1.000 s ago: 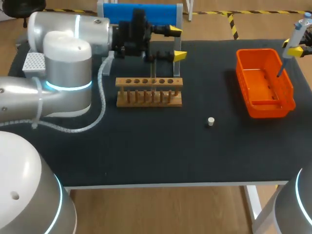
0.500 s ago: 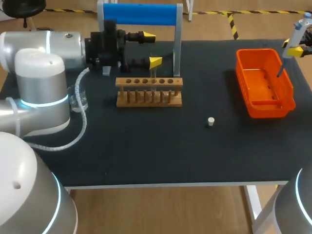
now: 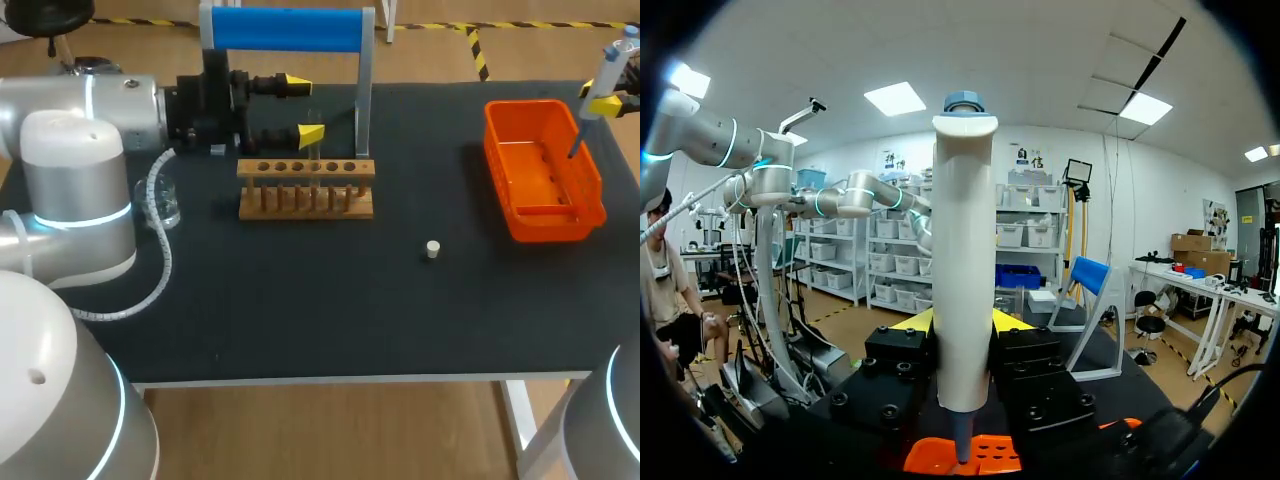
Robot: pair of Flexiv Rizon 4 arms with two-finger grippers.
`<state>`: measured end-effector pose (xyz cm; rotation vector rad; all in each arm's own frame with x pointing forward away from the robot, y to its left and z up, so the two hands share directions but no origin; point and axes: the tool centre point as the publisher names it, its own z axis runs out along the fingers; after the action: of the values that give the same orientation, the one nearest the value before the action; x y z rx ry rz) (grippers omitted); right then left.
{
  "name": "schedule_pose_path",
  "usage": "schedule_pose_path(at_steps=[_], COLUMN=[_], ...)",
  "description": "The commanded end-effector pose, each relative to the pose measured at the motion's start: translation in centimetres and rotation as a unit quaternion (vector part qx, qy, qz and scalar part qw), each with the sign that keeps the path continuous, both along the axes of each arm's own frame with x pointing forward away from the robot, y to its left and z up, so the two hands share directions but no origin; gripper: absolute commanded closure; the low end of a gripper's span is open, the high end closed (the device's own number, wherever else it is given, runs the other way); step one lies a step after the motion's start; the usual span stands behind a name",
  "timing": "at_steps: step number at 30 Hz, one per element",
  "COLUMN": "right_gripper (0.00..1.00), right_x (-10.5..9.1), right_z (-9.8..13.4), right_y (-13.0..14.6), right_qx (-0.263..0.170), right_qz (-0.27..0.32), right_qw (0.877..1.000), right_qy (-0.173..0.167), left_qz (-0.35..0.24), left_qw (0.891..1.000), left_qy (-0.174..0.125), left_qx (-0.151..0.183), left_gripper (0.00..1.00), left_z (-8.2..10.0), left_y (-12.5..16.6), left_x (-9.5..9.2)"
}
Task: Invert the test tube, pick up the pipette, mount the tip to pipette, aspirate from beaker and dispense into the tube, eject the tip, return the pipette, and cap with the stopper.
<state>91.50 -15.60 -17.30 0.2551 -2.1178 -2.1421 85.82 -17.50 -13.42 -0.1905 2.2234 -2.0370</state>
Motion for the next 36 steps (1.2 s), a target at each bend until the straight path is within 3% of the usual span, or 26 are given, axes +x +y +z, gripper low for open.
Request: schedule_pose_path(at_steps=[1,16,36], right_gripper=[1.0,1.0,1.0], right_x=[0.2,0.2,-4.6], right_z=[0.1,0.1,0.9], right_y=[-0.1,-0.1,16.1], right_qx=[-0.001,-0.001,-0.047], right_qz=[0.002,0.002,0.05], right_qw=[1.0,1.0,0.998], right_qy=[0.0,0.0,0.007], left_qz=[0.003,0.003,0.003], left_qw=[1.0,1.0,1.0], left_qy=[-0.001,-0.001,-0.001], left_qx=[-0.001,-0.001,-0.001], left_gripper=[0.0,0.0,0.0], left_z=[0.0,0.0,0.0], left_y=[-0.1,-0.1,-0.1], left_x=[-0.2,-0.2,-0.2])
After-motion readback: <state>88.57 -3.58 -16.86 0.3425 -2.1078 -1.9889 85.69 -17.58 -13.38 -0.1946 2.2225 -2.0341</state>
